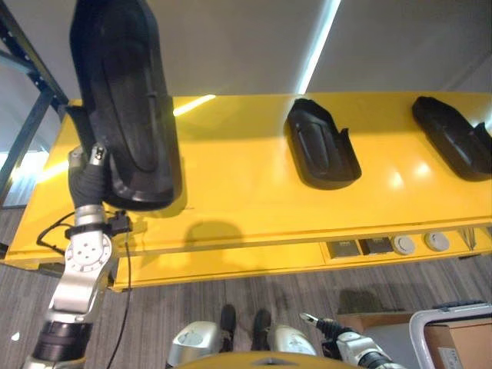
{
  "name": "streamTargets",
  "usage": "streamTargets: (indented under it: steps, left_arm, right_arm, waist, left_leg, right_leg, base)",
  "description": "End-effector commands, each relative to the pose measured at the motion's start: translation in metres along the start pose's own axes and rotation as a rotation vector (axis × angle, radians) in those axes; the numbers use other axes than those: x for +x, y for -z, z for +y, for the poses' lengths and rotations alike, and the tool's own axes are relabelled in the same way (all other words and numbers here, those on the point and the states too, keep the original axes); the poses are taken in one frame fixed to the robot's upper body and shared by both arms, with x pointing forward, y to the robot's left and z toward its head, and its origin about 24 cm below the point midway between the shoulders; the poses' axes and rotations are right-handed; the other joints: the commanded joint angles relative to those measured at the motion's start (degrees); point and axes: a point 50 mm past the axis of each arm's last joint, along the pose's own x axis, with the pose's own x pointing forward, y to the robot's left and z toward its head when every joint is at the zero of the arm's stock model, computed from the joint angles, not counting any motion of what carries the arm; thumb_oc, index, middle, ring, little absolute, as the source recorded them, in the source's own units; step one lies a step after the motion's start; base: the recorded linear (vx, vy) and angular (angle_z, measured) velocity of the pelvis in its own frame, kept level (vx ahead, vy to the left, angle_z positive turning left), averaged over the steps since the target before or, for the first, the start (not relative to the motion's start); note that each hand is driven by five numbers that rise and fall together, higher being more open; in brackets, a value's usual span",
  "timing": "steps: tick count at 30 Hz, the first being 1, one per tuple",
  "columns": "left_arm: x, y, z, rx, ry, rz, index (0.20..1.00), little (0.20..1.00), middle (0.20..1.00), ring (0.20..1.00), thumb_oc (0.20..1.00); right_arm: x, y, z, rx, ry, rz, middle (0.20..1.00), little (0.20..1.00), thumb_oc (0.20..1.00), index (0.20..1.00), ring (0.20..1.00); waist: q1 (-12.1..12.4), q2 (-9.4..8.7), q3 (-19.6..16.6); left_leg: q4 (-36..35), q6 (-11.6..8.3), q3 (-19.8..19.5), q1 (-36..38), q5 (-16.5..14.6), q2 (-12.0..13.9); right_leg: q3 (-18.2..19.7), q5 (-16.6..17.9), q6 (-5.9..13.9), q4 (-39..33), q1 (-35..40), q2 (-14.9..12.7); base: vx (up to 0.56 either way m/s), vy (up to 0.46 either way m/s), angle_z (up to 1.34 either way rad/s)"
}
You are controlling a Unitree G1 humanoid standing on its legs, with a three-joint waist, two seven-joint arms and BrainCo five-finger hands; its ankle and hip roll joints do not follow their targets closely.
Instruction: Move parts from the plastic box to the shelf.
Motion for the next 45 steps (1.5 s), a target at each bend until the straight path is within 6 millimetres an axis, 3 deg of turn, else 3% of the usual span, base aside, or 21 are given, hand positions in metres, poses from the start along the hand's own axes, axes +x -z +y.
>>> streamTargets:
  steps: [1, 7, 9, 12, 16, 17, 22, 28, 33, 40, 45]
  left_arm:
    - [0.007, -0.037, -0.006, -0.078, -0.003, -0.188, 0.2, 0.2, 0.2, 0.2, 0.2]
    - [0.005, -0.029, -0.003, -0.032, 0.001, -0.137, 0.2, 0.2, 0.2, 0.2, 0.2]
    - [0.008, -0.028, -0.007, -0.011, 0.008, -0.137, 0.2, 0.2, 0.2, 0.2, 0.2]
    - [0.013, -0.027, -0.006, 0.054, -0.025, -0.148, 0.2, 0.2, 0.2, 0.2, 0.2]
    - [0.018, -0.025, 0.008, 0.266, -0.105, -0.189, 0.2, 0.2, 0.2, 0.2, 0.2]
    - [0.023, -0.025, 0.01, 0.268, -0.083, -0.171, 0.2, 0.2, 0.2, 0.2, 0.2]
    - [0.029, -0.025, 0.011, 0.365, -0.045, -0.145, 0.2, 0.2, 0.2, 0.2, 0.2]
    - [0.025, -0.004, 0.014, 0.335, -0.005, 0.03, 0.2, 0.2, 0.2, 0.2, 0.2]
    - [0.012, 0.038, 0.002, 0.248, 0.082, 0.333, 0.2, 0.2, 0.2, 0.2, 0.2]
    - [-0.009, 0.091, -0.045, -0.019, 0.089, 0.668, 0.2, 0.2, 0.2, 0.2, 0.2]
    - [-0.016, 0.12, -0.063, 0.082, 0.023, 0.76, 0.2, 0.2, 0.2, 0.2, 0.2]
  right_arm:
    - [-0.002, 0.03, -0.013, -0.086, 0.055, 0.107, 1.0, 1.0, 1.0, 1.0, 1.0]
    - [-0.003, 0.033, -0.008, -0.109, 0.015, 0.108, 1.0, 1.0, 1.0, 1.0, 1.0]
    - [-0.004, 0.038, -0.009, -0.054, 0.047, 0.118, 1.0, 1.0, 1.0, 1.0, 1.0]
    - [-0.003, 0.036, -0.017, -0.028, 0.072, 0.119, 1.0, 1.0, 1.0, 1.0, 1.0]
    - [-0.004, 0.043, -0.029, -0.056, 0.095, 0.129, 1.0, 1.0, 1.0, 1.0, 1.0]
    - [-0.005, 0.048, -0.034, -0.019, 0.123, 0.142, 1.0, 1.0, 1.0, 1.0, 1.0]
    - [-0.005, 0.051, -0.029, 0.053, 0.107, 0.143, 1.0, 1.0, 1.0, 1.0, 1.0]
    - [-0.005, 0.052, -0.013, -0.017, 0.073, 0.12, 1.0, 1.0, 1.0, 1.0, 1.0]
    - [-0.006, 0.042, -0.013, -0.066, 0.06, 0.098, 1.0, 1.0, 1.0, 1.0, 1.0]
    - [-0.005, 0.033, -0.01, -0.146, 0.035, 0.104, 1.0, 1.0, 1.0, 1.0, 1.0]
    - [-0.005, 0.033, -0.004, -0.207, 0.009, 0.114, 1.0, 1.0, 1.0, 1.0, 1.0]
  waist:
    - [-0.75, -1.05, -2.41]
    - [-1.18, -0.89, -2.12]
    - [-3.03, -1.06, -0.65]
    - [-4.01, -0.01, 0.23]
    - [-5.4, 1.5, 0.02]
    - [-6.22, 2.22, -0.31]
    - [-6.89, 3.02, 0.45]
    - [-6.89, 2.59, 0.74]
    - [-6.5, 1.84, -0.41]
    - [-7.9, 1.04, -1.17]
    - [-9.91, 0.5, -1.42]
  left_leg:
    - [-0.84, -6.36, 1.78, -0.31, -2.06, 4.88]
    - [2.61, -6.88, 3.38, -1.07, -3.3, 5.38]
    - [10.39, -8.75, 10.12, -4.34, -4.13, 9.88]
    - [11.17, -9.25, 10.4, -5.48, -1.71, 13.26]
    - [5.61, -11.87, 9.89, -3.11, 4.53, 17.93]
    - [3.31, -11.97, 11.15, -1.8, 4.3, 18.72]
    - [1.25, -10.8, 12.32, 0.58, 0.58, 17.05]
    - [-1.02, -9.63, 12.87, 3.18, -0.44, 15.07]
    - [-2.25, -9.45, 13.47, 3.87, -0.53, 14.71]
    - [-1.92, -9.97, 14.98, 4.06, 0.14, 16.07]
    - [-1.6, -10.53, 15.73, 4.57, -0.39, 16.81]
  right_leg:
    - [-0.15, 5.06, 1.76, -10.76, 6.02, 0.23]
    - [-1.13, 3.7, 1.19, -9.74, 6.84, 0.03]
    - [-2.91, 2.77, 0.83, -8.36, 7.01, -1.95]
    - [-3.2, 2.84, -0.1, -6.51, 4.77, -2.71]
    - [-2.25, 2.38, -0.18, -6.03, 3.69, -3.43]
    - [-2.39, 1.88, 0.35, -4.96, 3.22, -4.88]
    - [-2.58, 2.64, 3.09, -1.08, 1.61, -8.41]
    - [-2.94, 4.87, 5.31, -3.72, 3.66, -9.64]
    - [-3.86, 5.8, 5.53, -7.45, 5.8, -9.23]
    - [-3.21, 5.75, 4.72, -8.86, 6.66, -7.77]
    - [-1.81, 4.73, 4.85, -8.55, 6.81, -7.18]
  base:
    - [0.05, -0.063, 0.02]
    - [0.06, -0.059, -0.06]
    - [-0.02, 0.009, 0.02]
    - [-0.12, 0.137, 0.56]
    - [-0.04, 0.271, 0.14]
    - [-0.01, 0.332, 0.06]
    - [-0.01, 0.242, 0.13]
    - [0.01, 0.068, -0.01]
    - [0.0, -0.021, 0.05]
    - [0.01, -0.054, -0.01]
    - [0.03, -0.037, -0.07]
